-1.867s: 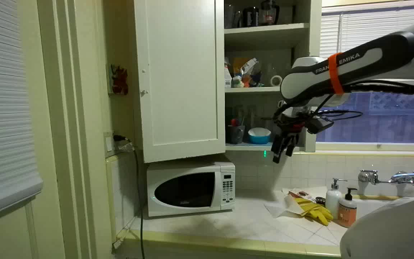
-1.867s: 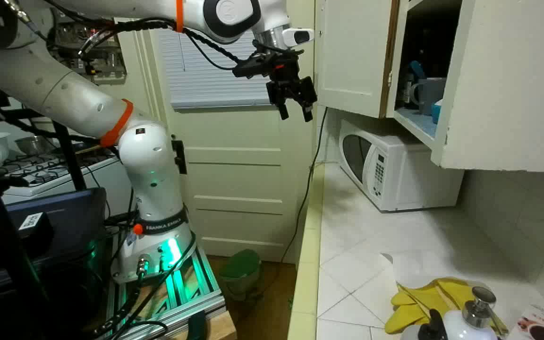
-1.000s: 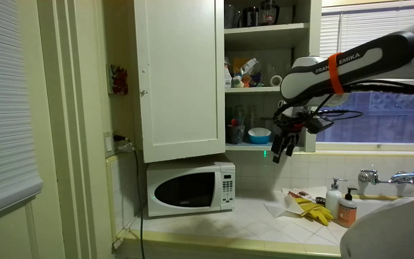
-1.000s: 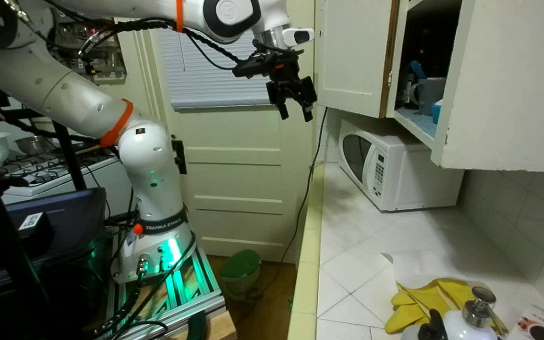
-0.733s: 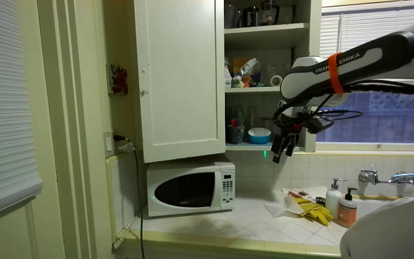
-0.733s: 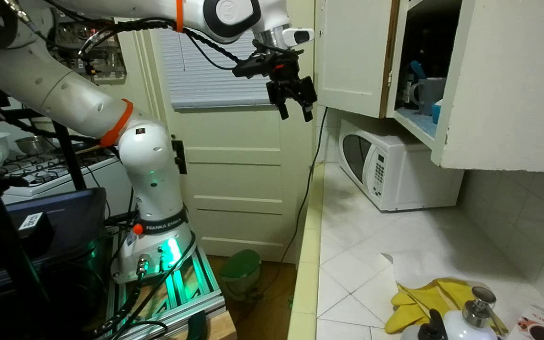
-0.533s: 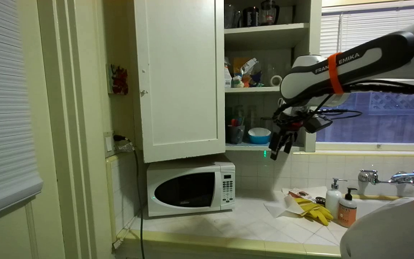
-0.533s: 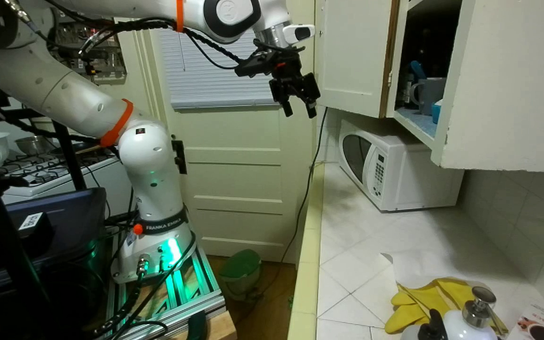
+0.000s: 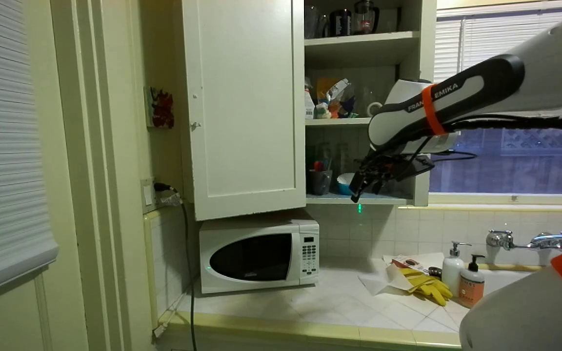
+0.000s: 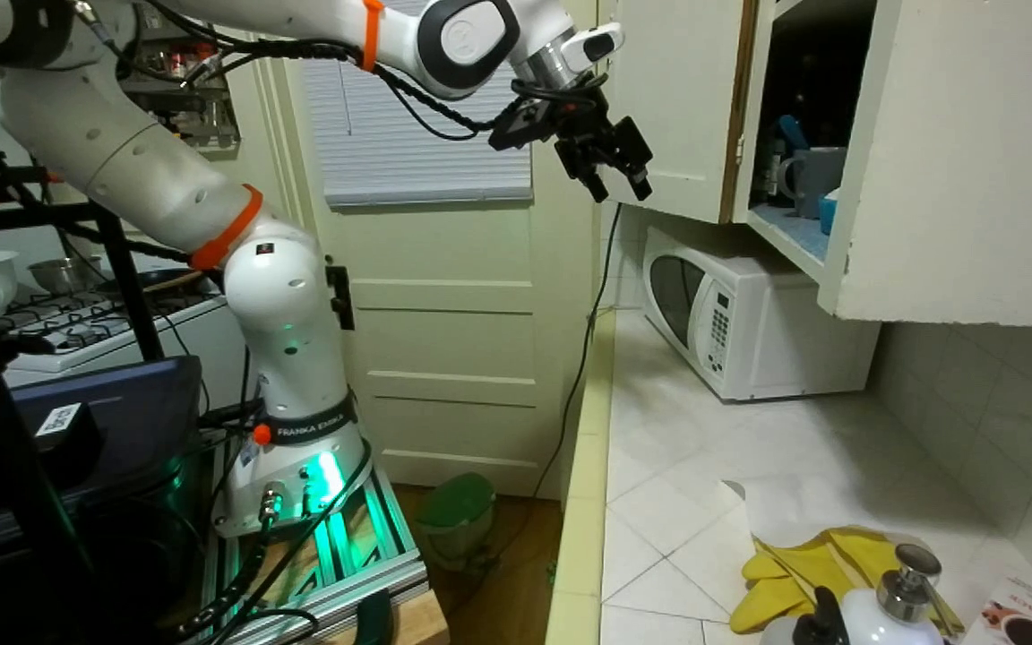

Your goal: Put the grey mug on the counter.

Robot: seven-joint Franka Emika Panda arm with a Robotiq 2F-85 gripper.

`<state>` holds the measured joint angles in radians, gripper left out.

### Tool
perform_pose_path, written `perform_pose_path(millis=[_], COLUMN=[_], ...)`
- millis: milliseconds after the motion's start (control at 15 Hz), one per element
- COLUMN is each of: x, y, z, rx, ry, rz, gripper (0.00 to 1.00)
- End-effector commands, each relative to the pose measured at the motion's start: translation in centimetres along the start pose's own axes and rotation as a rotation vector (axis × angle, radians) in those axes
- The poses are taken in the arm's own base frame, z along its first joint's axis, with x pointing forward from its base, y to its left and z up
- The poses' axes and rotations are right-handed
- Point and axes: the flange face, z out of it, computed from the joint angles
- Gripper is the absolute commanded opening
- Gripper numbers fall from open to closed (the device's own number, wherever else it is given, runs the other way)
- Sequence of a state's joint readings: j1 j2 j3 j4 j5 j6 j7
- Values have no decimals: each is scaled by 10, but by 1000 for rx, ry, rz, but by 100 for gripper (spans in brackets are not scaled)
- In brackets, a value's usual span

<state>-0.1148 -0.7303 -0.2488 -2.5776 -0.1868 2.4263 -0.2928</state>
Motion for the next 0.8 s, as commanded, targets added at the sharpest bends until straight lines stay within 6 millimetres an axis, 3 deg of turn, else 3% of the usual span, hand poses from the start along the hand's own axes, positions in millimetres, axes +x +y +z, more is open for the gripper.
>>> perform_pose_path(millis=[0, 600, 733], x=[2, 16, 11], y=[0, 9, 6], z=[2, -3, -3], rx=[-3, -22, -18], ry=[-6, 66, 47], rz=[1, 91, 53], gripper=[100, 100, 100])
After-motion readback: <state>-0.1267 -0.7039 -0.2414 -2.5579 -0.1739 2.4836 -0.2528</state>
